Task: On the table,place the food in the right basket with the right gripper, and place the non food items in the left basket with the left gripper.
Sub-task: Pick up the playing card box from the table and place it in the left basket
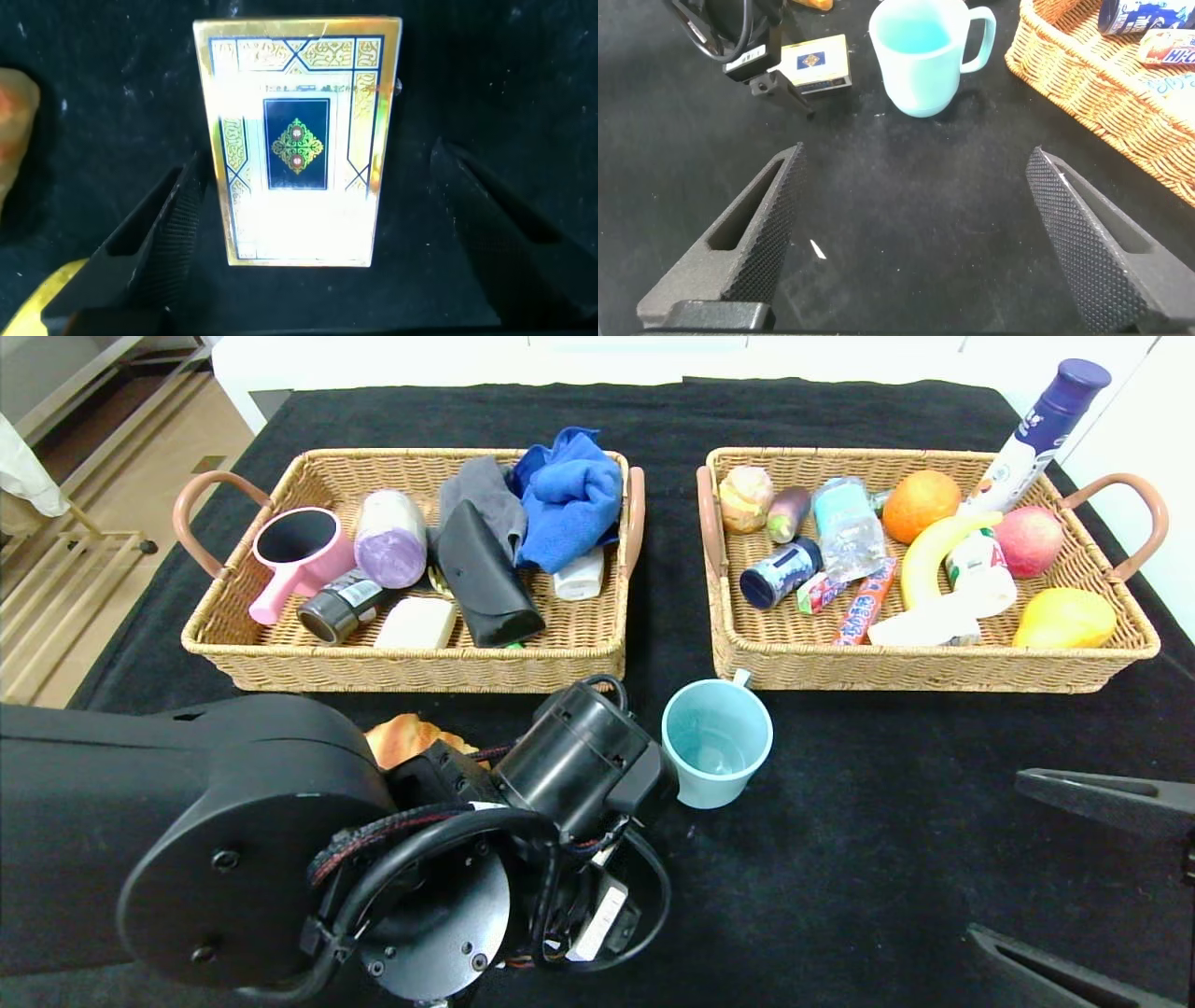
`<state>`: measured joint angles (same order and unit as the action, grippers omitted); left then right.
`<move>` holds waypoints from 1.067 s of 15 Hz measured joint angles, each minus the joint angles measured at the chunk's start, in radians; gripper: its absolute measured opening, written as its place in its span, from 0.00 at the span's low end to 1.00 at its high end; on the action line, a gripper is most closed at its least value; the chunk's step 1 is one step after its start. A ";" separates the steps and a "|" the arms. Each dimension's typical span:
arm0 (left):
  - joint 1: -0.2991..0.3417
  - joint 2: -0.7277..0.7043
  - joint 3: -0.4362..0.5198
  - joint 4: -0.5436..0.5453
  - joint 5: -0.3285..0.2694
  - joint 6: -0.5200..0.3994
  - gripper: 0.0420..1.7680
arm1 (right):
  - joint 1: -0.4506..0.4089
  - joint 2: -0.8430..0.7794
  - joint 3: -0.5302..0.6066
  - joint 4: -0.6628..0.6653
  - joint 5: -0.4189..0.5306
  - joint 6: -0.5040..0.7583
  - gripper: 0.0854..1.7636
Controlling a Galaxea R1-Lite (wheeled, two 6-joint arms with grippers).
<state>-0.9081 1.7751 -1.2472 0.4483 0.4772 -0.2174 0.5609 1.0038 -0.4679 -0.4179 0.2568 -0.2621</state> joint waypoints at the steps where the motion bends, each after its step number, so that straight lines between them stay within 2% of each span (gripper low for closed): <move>1: 0.000 0.003 0.000 0.003 0.002 -0.014 0.95 | 0.000 0.000 0.000 0.000 0.000 0.000 0.97; 3: 0.000 0.006 0.000 0.002 0.000 -0.019 0.75 | 0.000 0.000 0.002 0.000 0.000 0.000 0.97; 5: 0.001 0.009 0.000 0.001 0.001 -0.018 0.61 | 0.000 0.001 0.006 0.000 0.000 -0.002 0.97; 7: 0.001 0.012 0.000 0.001 0.002 -0.018 0.58 | 0.000 0.001 0.007 0.000 0.000 -0.007 0.97; 16: 0.001 0.014 -0.001 0.004 0.003 -0.018 0.57 | 0.000 0.003 0.010 0.000 0.000 -0.009 0.97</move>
<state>-0.9068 1.7887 -1.2479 0.4521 0.4804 -0.2357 0.5609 1.0072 -0.4574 -0.4179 0.2572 -0.2713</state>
